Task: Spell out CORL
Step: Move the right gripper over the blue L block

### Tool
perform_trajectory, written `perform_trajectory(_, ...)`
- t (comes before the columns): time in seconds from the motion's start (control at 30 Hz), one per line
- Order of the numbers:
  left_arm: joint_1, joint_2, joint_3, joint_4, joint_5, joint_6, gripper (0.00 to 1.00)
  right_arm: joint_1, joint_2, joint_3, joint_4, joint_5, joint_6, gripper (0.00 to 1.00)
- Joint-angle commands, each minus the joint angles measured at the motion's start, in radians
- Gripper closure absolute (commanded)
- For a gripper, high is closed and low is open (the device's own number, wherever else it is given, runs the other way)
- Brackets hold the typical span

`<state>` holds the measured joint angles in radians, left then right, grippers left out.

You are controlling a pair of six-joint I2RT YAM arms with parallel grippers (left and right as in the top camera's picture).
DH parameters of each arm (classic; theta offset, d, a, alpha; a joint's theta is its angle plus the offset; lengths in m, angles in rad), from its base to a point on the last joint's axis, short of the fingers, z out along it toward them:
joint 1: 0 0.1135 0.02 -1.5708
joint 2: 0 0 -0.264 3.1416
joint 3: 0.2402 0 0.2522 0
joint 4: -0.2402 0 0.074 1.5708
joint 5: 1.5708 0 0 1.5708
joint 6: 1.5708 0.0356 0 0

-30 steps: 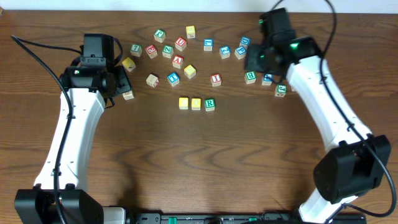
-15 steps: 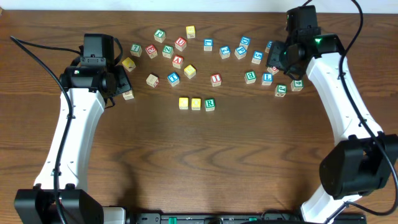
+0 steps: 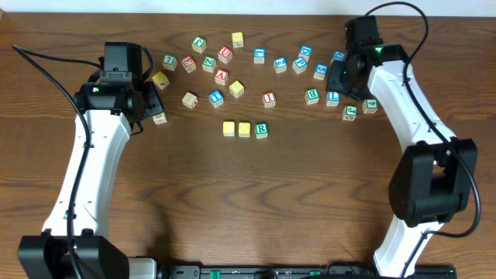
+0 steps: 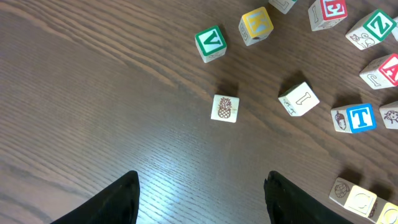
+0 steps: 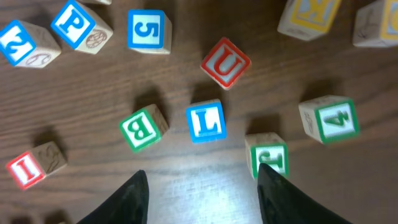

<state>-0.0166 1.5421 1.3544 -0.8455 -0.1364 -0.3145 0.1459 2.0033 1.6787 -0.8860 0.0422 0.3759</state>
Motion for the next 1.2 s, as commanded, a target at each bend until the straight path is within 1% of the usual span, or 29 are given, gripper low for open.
perform_trajectory(0.0, 0.003, 0.007, 0.003, -0.003, -0.002, -0.006, 0.36, -0.008, 0.032, -0.007, 0.024, 0.020, -0.026, 0.51)
perform_trajectory(0.43, 0.003, 0.007, 0.003, -0.003, -0.003, -0.006, 0.36, -0.017, 0.125, -0.007, 0.094, 0.056, -0.045, 0.52)
perform_trajectory(0.67, 0.003, 0.007, 0.003, -0.003, -0.003, -0.006, 0.36, -0.020, 0.160, -0.007, 0.111, 0.043, -0.097, 0.54)
perform_trajectory(0.8, 0.003, 0.007, 0.003, -0.003, -0.003, -0.006, 0.36, -0.021, 0.175, -0.007, 0.132, 0.005, -0.158, 0.55)
perform_trajectory(0.97, 0.003, 0.007, 0.003, -0.003, -0.003, -0.006, 0.36, -0.021, 0.177, -0.007, 0.139, 0.003, -0.165, 0.60)
perform_trajectory(1.17, 0.003, 0.007, 0.003, -0.002, -0.003, -0.005, 0.37, -0.021, 0.200, -0.007, 0.134, 0.004, -0.172, 0.62)
